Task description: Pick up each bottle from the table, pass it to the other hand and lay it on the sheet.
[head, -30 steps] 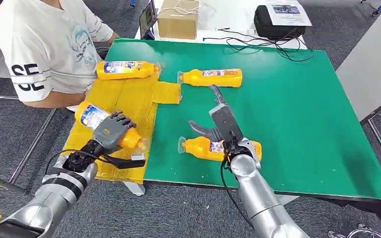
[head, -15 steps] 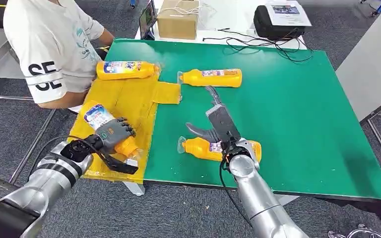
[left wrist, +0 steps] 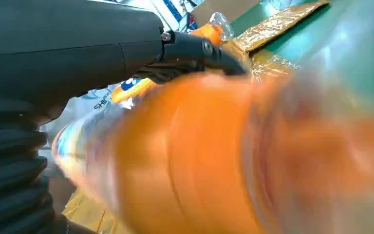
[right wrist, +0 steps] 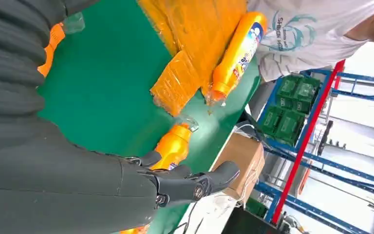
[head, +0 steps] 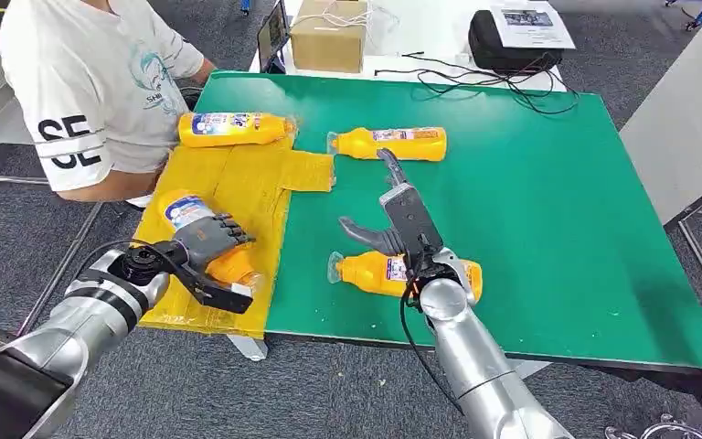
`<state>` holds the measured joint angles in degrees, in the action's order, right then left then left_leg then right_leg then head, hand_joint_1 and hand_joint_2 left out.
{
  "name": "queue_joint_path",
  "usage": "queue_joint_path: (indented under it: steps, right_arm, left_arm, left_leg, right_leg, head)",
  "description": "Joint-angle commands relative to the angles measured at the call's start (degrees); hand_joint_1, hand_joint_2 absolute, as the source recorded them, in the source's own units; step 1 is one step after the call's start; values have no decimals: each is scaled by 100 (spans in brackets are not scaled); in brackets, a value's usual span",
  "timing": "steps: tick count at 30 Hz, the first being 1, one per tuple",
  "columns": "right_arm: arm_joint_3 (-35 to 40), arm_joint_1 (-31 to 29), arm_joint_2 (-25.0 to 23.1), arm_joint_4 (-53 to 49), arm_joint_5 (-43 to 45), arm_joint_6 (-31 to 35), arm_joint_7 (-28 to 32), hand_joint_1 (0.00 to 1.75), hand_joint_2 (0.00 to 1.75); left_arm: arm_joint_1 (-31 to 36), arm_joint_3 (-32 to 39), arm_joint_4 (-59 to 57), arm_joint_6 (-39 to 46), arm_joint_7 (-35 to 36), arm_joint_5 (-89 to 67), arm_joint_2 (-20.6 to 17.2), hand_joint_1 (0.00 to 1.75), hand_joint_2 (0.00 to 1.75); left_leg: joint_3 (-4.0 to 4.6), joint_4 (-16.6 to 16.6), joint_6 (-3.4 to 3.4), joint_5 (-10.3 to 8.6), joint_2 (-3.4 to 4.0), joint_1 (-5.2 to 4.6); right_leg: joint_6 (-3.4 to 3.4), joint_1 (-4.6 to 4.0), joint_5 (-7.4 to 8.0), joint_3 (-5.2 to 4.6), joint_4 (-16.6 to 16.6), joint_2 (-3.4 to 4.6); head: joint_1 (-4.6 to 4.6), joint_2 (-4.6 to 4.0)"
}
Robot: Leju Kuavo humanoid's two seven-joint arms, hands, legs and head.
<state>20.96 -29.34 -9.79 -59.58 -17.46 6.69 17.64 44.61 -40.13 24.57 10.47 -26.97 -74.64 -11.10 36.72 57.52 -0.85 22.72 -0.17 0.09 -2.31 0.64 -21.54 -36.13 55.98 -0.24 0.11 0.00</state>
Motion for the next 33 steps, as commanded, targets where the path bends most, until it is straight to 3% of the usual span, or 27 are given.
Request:
queue_joint_path:
  steps: [1, 9, 16, 27, 31, 32, 33]
  right_arm:
    - [175, -163, 117, 203, 26, -12, 6, 0, 175]
    - [192, -235, 58, 337, 103, -58, 31, 0, 175]
    - [150, -68, 111, 355, 130, 55, 11, 0, 175]
    - [146, -67, 115, 341, 131, 48, 12, 0, 175]
    - [55, 16, 171, 276, 147, 140, -21, 0, 175]
    - [-12, 121, 217, 196, 165, 149, -21, 0, 175]
    - [-49, 180, 238, 167, 174, 146, -21, 0, 175]
  left_arm:
    - [269, -293, -343, -1, 16, 15, 47, 0, 175]
    - [66, -129, -275, 164, -118, 408, 36, 0, 175]
    - [-495, 812, 225, 538, -419, 1584, 47, 0, 175]
    - [-495, 825, 276, 499, -429, 1589, 9, 0, 175]
    - [-818, 1694, 756, 572, -711, 2446, -159, 0, 175]
    - [-1014, 1978, 1036, 551, -776, 2653, -272, 0, 0]
    - [-1143, 2171, 1204, 519, -830, 2798, -335, 0, 175]
  left_leg:
    - [-12, 0, 3, 6, 0, 4]
    - [-25, 0, 5, 12, 4, 3]
    - [-28, -6, 3, 11, 5, 1]
    - [-22, 2, 5, 13, 2, 5]
    - [-20, 1, 4, 13, 6, 4]
    - [-29, 4, 6, 19, 9, 7]
    - [-33, -1, 5, 19, 11, 6]
  right_leg:
    - [4, -4, -5, 14, -2, 0]
    - [7, -4, -11, 23, 1, 4]
    - [5, -2, -9, 27, -6, 5]
    - [7, -5, -11, 21, 0, 2]
    - [6, -5, -10, 19, -1, 6]
    - [8, -7, -15, 28, 0, 8]
    - [7, -6, -14, 31, -3, 11]
  head:
    - [0, 0]
    - [-2, 0]
    - [-2, 0]
    - [-2, 0]
    - [-2, 0]
    - [-2, 0]
    - [0, 0]
